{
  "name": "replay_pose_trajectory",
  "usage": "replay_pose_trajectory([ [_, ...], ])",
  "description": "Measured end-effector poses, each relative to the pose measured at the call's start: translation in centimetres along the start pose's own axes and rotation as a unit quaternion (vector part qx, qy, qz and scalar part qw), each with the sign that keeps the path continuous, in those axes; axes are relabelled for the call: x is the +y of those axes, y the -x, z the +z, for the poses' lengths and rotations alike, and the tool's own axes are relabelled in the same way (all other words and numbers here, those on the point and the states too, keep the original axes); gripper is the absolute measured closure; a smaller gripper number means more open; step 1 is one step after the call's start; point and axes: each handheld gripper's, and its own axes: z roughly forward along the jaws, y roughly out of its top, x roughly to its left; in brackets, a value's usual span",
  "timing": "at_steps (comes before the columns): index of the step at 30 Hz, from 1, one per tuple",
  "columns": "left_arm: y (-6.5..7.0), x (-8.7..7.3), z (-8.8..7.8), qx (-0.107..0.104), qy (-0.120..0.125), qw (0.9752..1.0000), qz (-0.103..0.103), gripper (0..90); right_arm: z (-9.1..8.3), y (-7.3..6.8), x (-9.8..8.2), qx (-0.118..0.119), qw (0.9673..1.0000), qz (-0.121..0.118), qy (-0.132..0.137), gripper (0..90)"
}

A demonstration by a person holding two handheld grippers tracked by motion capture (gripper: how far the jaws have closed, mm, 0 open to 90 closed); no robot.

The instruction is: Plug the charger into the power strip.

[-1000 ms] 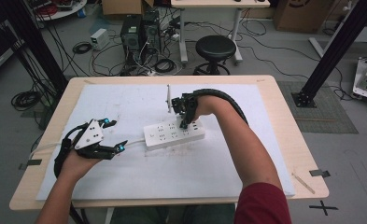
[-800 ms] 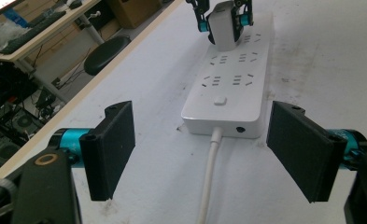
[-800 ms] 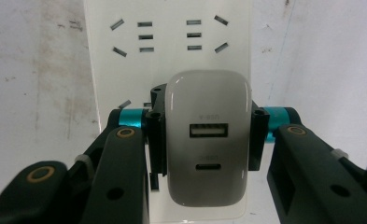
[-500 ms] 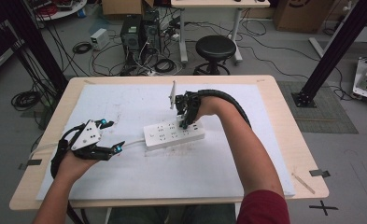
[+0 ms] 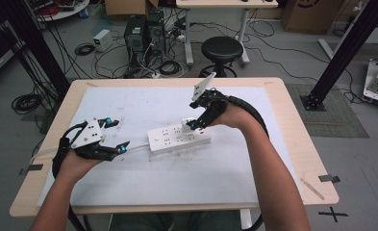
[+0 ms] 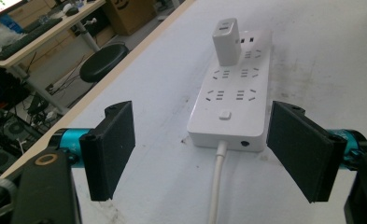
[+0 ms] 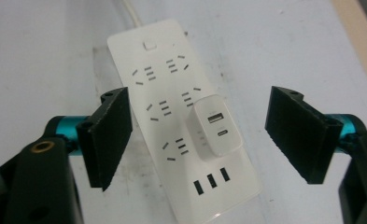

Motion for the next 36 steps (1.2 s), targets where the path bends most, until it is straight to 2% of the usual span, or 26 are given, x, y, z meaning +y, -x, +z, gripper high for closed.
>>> replay_pose_trajectory([
  [3, -0.4, 0.1, 0.0, -0.005, 0.005, 1.0000, -0.005, 23.6, -1.2, -0.7, -0.7, -0.016, 0.9989, 0.030, 0.031, 20.6],
  [6, -0.5, 0.1, 0.1, -0.015, 0.011, 0.9998, -0.009, 23.6, -2.4, -1.5, -1.9, -0.032, 0.9956, 0.050, 0.072, 20.1],
  [9, -0.6, -0.1, 0.2, -0.023, 0.012, 0.9996, -0.010, 22.7, -3.3, -2.5, -3.4, -0.049, 0.9919, 0.071, 0.093, 20.0],
  [13, -0.5, -0.2, 0.5, -0.030, 0.019, 0.9992, -0.017, 22.4, -4.1, -3.8, -5.7, -0.064, 0.9843, 0.099, 0.131, 19.8],
  [15, -0.5, -0.3, 0.5, -0.031, 0.021, 0.9991, -0.018, 22.4, -4.4, -4.3, -6.6, -0.073, 0.9813, 0.110, 0.140, 19.8],
  [19, -0.5, -0.3, 0.6, -0.035, 0.021, 0.9990, -0.019, 22.4, -4.8, -4.8, -7.6, -0.078, 0.9787, 0.118, 0.149, 19.8],
  [20, -0.5, -0.3, 0.7, -0.035, 0.019, 0.9990, -0.020, 22.4, -5.0, -5.2, -8.4, -0.078, 0.9747, 0.127, 0.167, 19.8],
  [22, -0.4, -0.4, 0.7, -0.036, 0.020, 0.9989, -0.023, 22.4, -5.1, -5.6, -8.9, -0.083, 0.9727, 0.131, 0.172, 19.8],
  [25, -0.3, -0.4, 0.6, -0.037, 0.018, 0.9989, -0.023, 22.4, -5.0, -6.1, -9.7, -0.086, 0.9706, 0.137, 0.178, 19.8],
  [30, -0.1, -0.4, 0.7, -0.039, 0.017, 0.9988, -0.026, 22.4, -4.7, -6.5, -10.4, -0.089, 0.9691, 0.144, 0.180, 19.7],
  [34, 0.0, -0.3, 0.7, -0.039, 0.016, 0.9988, -0.025, 22.4, -4.5, -6.3, -10.3, -0.085, 0.9706, 0.141, 0.175, 19.8],
  [36, 0.0, -0.3, 0.7, -0.038, 0.014, 0.9989, -0.023, 22.4, -4.5, -6.3, -10.2, -0.084, 0.9704, 0.143, 0.175, 19.8],
])
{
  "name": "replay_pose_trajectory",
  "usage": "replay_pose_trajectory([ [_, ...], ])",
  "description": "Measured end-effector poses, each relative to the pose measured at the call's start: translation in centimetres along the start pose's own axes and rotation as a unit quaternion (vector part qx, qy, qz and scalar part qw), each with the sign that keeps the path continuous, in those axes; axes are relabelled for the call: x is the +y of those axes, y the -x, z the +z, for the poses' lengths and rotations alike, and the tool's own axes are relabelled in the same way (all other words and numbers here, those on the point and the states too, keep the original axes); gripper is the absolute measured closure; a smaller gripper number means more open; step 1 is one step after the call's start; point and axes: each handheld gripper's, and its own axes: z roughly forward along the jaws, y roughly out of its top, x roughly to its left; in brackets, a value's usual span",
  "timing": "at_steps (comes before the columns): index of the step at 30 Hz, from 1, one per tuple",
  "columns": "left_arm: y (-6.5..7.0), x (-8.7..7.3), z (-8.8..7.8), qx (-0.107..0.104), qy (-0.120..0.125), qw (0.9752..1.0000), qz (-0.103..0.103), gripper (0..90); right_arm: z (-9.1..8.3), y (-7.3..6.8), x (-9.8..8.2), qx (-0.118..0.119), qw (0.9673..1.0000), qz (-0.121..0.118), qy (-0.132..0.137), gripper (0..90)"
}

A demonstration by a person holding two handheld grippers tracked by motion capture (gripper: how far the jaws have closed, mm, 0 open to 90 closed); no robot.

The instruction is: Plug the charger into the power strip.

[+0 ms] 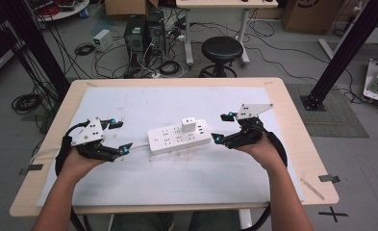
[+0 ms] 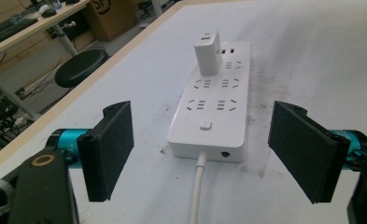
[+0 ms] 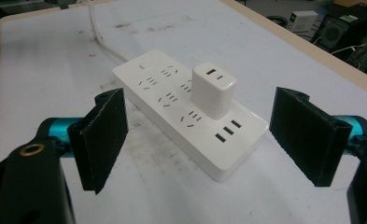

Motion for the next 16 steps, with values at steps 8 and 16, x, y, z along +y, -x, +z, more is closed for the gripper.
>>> replay_pose_trajectory([
  [8, -0.16, 0.02, 0.35, 0.001, -0.001, 1.0000, -0.006, 22.4, 0.22, 0.27, -0.01, 0.003, 1.0000, -0.001, -0.002, 19.8],
  [16, -0.35, -0.12, 0.56, 0.002, -0.010, 0.9999, -0.006, 22.4, 0.10, 0.40, -0.20, 0.000, 1.0000, 0.003, 0.001, 19.8],
])
